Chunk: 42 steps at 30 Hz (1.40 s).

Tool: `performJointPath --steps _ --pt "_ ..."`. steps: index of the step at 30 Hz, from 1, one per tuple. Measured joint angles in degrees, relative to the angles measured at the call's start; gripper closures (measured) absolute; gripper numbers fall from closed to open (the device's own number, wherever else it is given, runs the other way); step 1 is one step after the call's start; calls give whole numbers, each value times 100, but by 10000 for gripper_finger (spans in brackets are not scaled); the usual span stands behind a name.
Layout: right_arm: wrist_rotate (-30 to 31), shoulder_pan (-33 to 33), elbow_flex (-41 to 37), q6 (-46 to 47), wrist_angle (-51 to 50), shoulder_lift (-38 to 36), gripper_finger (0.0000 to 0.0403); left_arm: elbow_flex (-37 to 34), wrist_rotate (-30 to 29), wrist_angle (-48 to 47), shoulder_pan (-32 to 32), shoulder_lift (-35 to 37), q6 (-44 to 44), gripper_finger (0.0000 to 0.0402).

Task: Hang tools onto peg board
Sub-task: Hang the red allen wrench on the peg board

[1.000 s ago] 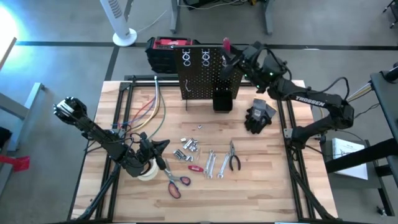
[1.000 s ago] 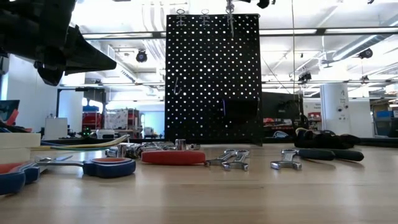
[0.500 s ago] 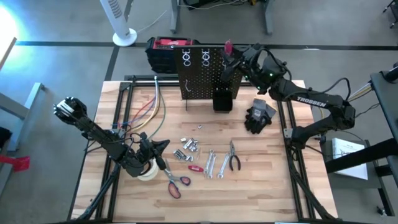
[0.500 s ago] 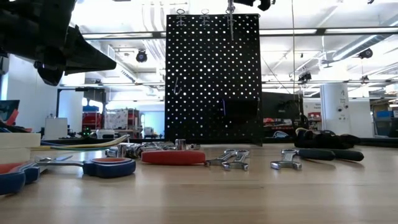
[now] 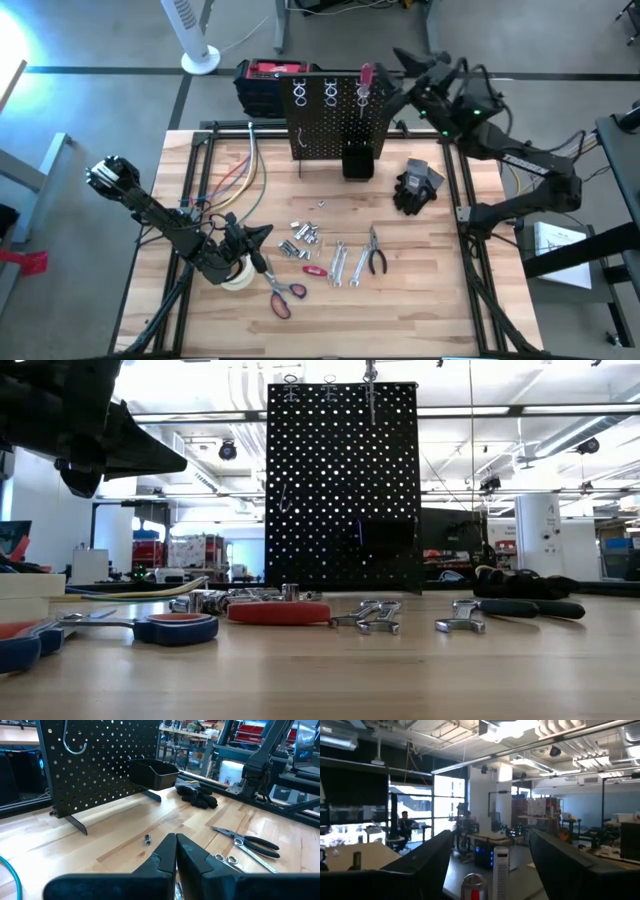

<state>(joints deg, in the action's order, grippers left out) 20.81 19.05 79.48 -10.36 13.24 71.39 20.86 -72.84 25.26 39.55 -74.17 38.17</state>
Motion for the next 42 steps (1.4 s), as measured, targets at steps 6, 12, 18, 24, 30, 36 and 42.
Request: performJointPath --steps 6,12,18,24,30,36,42 --pt "-28 -392 -12 268 -1380 -327 142 0 0 -2 -2 0 -2 401" --pt "-23 -1075 -139 693 -2672 -581 161 0 -2 -2 -9 2 -215 401" --pt "9 -2086 -771 1230 -3045 -648 180 0 273 -5 -9 2 -319 401" --pt "-26 -2853 -1576 1981 -3040 -474 187 0 1040 0 -9 2 -339 401" --pt "-30 -3453 -2470 2680 -2237 -10 184 0 1559 273 -9 2 -343 401" --pt "-30 -3864 -3044 2915 -1052 813 189 281 1831 295 -9 2 -496 396" --pt "-32 -4016 -3005 3137 -513 1680 164 896 2002 139 2 -86 -1191 336"
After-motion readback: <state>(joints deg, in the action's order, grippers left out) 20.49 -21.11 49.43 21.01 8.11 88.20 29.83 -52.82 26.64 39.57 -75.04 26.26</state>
